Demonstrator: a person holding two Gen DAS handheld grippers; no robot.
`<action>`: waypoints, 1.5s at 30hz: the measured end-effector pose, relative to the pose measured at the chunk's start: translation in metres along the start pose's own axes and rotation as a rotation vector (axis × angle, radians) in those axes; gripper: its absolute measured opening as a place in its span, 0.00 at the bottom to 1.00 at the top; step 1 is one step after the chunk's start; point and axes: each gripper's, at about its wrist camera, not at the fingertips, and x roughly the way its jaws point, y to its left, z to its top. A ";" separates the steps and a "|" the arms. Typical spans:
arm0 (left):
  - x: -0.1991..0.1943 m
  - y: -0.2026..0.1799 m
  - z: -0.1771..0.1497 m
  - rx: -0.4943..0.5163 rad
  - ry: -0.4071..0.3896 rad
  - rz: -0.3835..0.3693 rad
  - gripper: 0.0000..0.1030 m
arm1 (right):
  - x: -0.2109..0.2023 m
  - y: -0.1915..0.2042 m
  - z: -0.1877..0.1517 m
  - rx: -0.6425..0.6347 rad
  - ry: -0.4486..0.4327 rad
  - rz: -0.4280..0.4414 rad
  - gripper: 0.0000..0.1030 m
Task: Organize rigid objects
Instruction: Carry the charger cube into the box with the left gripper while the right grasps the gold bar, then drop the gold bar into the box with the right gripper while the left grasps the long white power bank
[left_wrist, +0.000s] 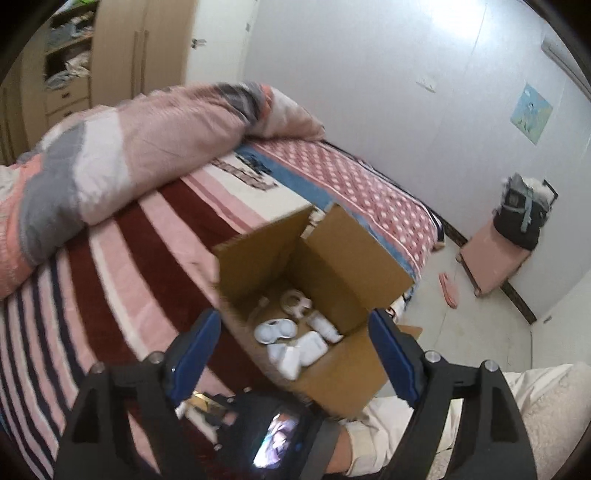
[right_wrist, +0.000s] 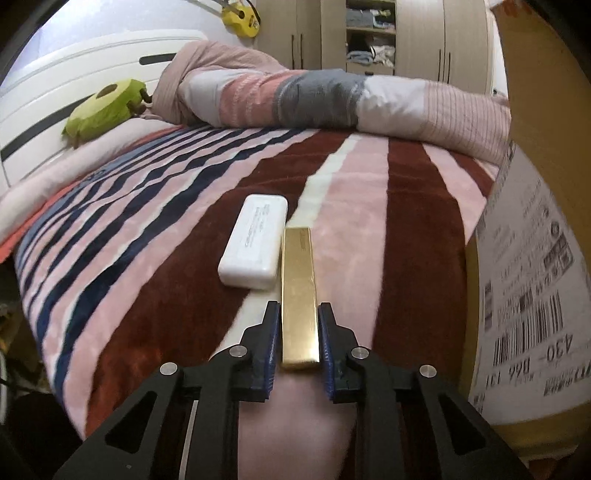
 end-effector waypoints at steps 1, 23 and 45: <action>-0.008 0.006 -0.003 -0.009 -0.013 0.016 0.78 | -0.001 0.000 0.000 0.001 -0.002 0.003 0.13; -0.053 0.142 -0.146 -0.291 -0.022 0.231 0.78 | -0.053 0.019 0.015 -0.045 -0.022 0.113 0.13; 0.071 0.155 -0.159 -0.373 0.119 0.210 0.77 | -0.178 -0.131 0.070 -0.010 -0.023 -0.213 0.13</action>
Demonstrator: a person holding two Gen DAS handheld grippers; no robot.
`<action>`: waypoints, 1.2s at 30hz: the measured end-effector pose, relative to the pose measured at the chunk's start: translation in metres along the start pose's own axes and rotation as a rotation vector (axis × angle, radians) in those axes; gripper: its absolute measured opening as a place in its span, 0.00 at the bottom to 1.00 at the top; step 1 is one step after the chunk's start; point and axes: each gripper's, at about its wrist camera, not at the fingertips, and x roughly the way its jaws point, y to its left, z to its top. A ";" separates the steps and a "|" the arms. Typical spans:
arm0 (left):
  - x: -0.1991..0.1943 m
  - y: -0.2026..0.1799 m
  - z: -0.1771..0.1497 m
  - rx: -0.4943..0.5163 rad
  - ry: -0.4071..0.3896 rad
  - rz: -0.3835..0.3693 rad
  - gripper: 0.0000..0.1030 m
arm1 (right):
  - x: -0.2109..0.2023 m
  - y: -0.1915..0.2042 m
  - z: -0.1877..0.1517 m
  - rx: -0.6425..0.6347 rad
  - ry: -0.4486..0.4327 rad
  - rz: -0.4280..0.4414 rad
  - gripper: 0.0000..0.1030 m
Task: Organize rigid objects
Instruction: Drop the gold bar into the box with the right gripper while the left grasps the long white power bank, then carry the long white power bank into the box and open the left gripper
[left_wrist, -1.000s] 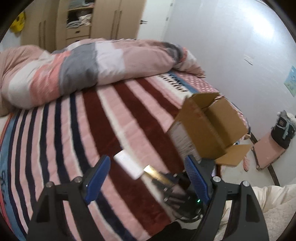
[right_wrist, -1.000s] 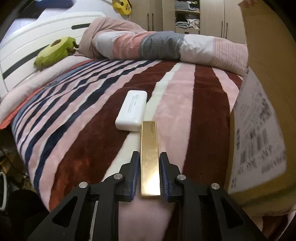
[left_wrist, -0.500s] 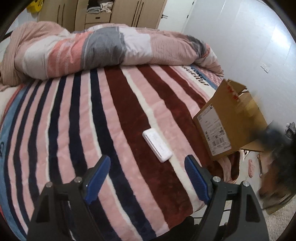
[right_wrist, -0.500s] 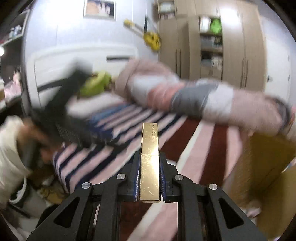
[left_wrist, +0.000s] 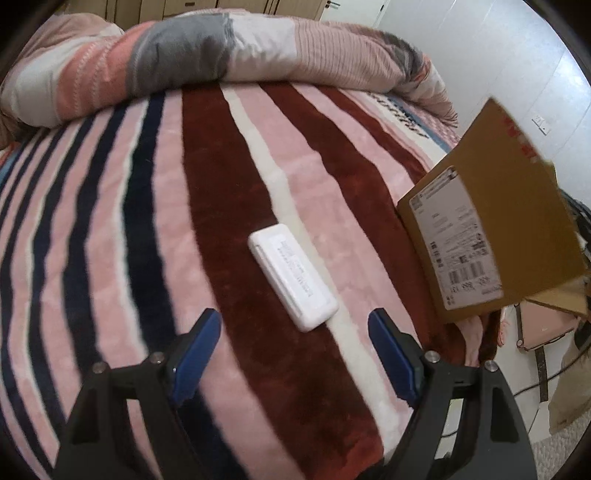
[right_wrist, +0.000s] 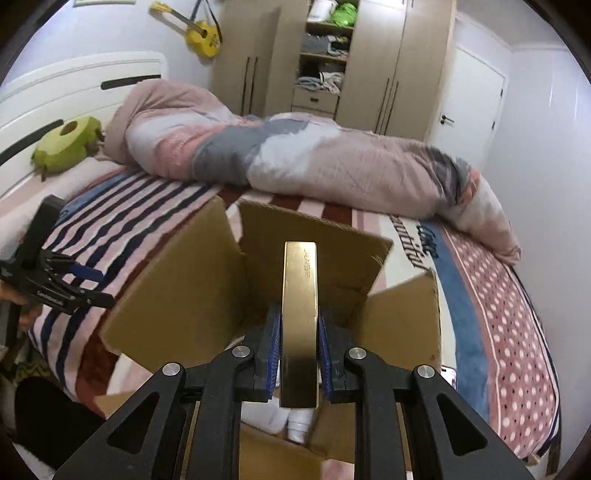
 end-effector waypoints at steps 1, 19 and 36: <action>0.005 -0.001 0.001 0.002 0.002 0.005 0.77 | 0.002 -0.001 0.001 0.004 -0.001 -0.001 0.13; 0.029 0.002 0.010 0.009 -0.042 0.129 0.32 | -0.011 -0.004 -0.001 0.036 -0.055 0.045 0.28; -0.162 -0.086 0.016 0.291 -0.190 0.047 0.32 | -0.043 0.028 0.007 0.004 -0.123 0.117 0.51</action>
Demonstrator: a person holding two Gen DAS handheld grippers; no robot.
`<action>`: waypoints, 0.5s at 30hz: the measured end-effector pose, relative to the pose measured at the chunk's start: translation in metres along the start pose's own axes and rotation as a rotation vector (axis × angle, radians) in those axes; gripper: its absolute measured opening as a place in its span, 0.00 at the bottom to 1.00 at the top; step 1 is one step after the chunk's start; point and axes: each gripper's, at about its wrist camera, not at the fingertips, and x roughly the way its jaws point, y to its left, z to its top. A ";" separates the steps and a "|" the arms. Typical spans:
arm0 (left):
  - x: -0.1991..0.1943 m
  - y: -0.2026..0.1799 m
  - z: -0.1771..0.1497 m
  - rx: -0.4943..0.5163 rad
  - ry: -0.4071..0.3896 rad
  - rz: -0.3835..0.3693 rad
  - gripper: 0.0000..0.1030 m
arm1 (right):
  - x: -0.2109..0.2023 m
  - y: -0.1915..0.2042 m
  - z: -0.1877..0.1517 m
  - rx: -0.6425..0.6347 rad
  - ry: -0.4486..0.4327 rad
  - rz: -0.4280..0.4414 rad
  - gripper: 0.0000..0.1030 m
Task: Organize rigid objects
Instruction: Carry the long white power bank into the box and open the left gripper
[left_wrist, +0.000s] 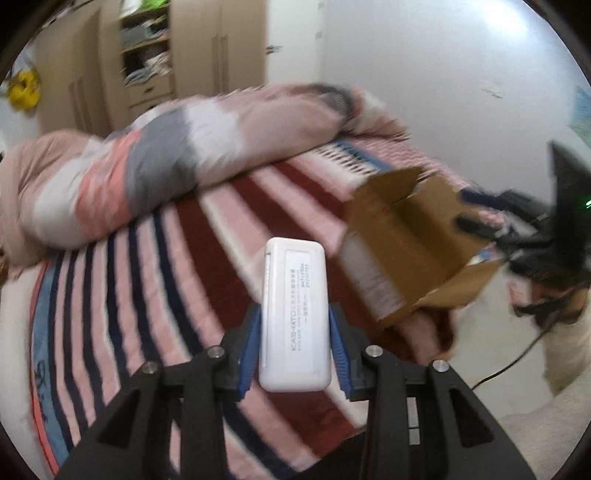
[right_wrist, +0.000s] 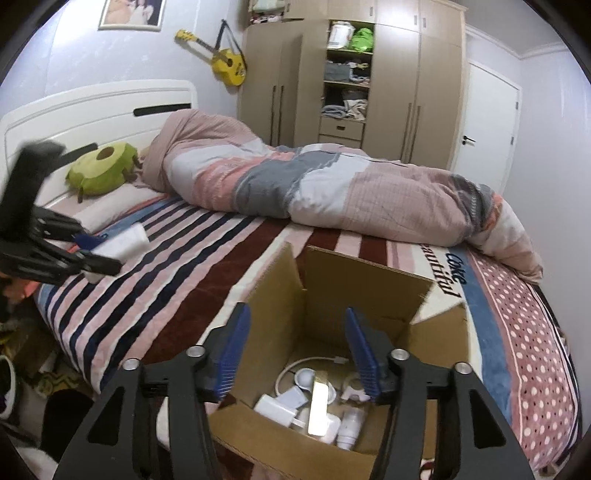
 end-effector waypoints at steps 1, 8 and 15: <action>-0.002 -0.009 0.008 0.007 -0.010 -0.019 0.32 | -0.002 -0.004 -0.001 0.007 -0.002 -0.001 0.53; 0.033 -0.079 0.059 0.054 -0.003 -0.121 0.32 | -0.011 -0.035 -0.016 0.028 -0.019 0.006 0.63; 0.090 -0.100 0.071 0.033 0.014 -0.133 0.34 | -0.005 -0.050 -0.024 0.024 -0.002 0.038 0.67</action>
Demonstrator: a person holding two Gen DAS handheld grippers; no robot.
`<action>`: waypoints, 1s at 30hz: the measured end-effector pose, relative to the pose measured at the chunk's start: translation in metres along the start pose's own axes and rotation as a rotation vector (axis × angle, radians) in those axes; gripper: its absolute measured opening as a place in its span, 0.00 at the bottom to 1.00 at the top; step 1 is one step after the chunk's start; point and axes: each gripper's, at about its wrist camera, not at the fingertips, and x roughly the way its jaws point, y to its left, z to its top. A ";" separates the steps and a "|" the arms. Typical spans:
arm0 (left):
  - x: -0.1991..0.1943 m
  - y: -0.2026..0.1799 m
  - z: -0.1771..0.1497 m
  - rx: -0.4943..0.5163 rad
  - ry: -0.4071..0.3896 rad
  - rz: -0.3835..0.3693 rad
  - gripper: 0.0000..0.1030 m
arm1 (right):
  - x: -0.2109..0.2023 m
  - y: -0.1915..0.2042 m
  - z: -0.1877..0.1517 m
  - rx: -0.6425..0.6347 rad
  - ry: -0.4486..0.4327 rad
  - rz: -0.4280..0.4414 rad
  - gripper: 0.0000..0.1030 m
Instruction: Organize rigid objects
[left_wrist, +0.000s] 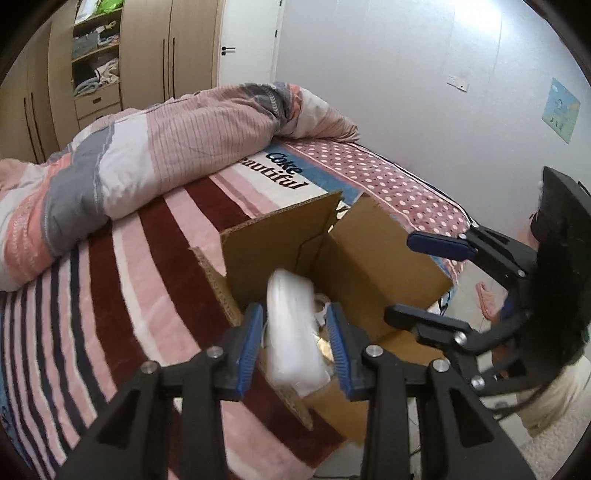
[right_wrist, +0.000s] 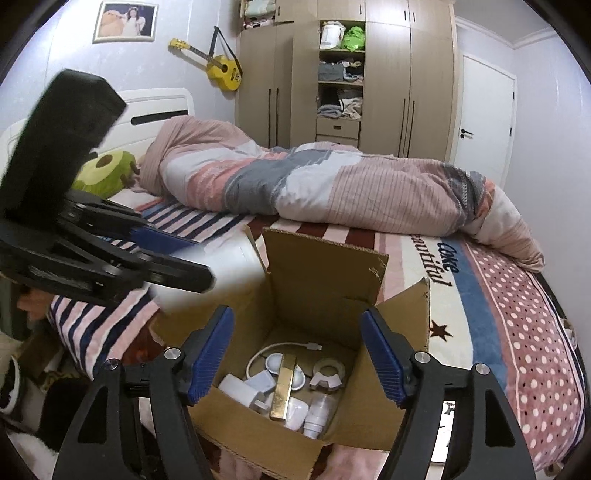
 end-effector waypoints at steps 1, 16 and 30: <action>0.003 0.000 -0.001 -0.005 0.001 -0.006 0.38 | 0.001 -0.002 -0.001 -0.001 0.004 0.002 0.67; -0.070 0.006 -0.041 -0.088 -0.253 0.262 0.99 | 0.005 0.004 0.001 -0.006 -0.038 0.065 0.94; -0.129 0.060 -0.094 -0.293 -0.326 0.473 0.99 | -0.013 0.043 0.017 -0.068 -0.135 0.117 1.00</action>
